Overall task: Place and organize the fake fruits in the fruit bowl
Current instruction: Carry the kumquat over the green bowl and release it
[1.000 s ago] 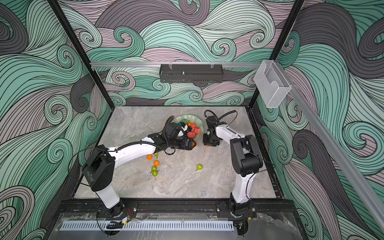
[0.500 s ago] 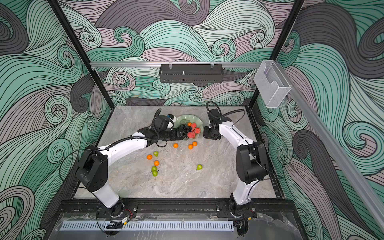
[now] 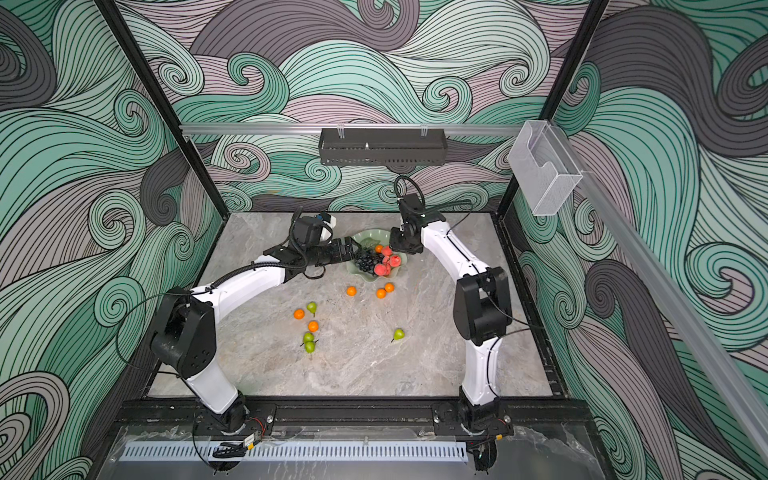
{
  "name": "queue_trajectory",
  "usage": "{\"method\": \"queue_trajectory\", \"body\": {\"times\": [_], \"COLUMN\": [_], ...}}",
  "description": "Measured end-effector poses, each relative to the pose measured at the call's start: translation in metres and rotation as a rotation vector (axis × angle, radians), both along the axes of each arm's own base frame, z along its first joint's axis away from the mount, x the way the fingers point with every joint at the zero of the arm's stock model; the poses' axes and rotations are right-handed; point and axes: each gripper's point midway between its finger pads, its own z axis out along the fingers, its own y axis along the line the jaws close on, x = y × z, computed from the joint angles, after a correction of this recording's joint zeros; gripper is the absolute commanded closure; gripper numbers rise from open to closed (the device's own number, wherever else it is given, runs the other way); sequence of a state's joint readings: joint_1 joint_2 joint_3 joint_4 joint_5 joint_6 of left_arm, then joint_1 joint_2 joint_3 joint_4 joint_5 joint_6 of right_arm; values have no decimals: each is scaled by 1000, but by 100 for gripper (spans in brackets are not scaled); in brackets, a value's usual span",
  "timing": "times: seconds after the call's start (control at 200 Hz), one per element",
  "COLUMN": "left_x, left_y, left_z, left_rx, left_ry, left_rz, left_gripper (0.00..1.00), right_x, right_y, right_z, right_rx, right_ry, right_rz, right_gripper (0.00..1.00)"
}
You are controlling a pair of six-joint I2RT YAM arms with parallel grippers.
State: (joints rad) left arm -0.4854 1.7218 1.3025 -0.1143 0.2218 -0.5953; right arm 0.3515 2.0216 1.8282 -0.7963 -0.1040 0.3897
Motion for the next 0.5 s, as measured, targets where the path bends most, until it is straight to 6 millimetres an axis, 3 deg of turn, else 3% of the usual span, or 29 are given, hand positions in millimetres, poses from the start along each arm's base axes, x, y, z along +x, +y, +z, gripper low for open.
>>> {"method": "queue_trajectory", "body": {"times": [0.27,0.5], "left_x": [34,57], "left_y": [8,10], "left_z": [5,1], "left_rx": [-31,-44], "left_ry": [-41,-53], "left_rz": [33,42], "left_gripper": [3,3], "right_x": [45,75], "right_y": [28,37], "right_z": [-15,-31], "right_rx": [3,-13], "right_ry": [-4,-26], "right_rz": [13,6], "right_gripper": [68,68]}}
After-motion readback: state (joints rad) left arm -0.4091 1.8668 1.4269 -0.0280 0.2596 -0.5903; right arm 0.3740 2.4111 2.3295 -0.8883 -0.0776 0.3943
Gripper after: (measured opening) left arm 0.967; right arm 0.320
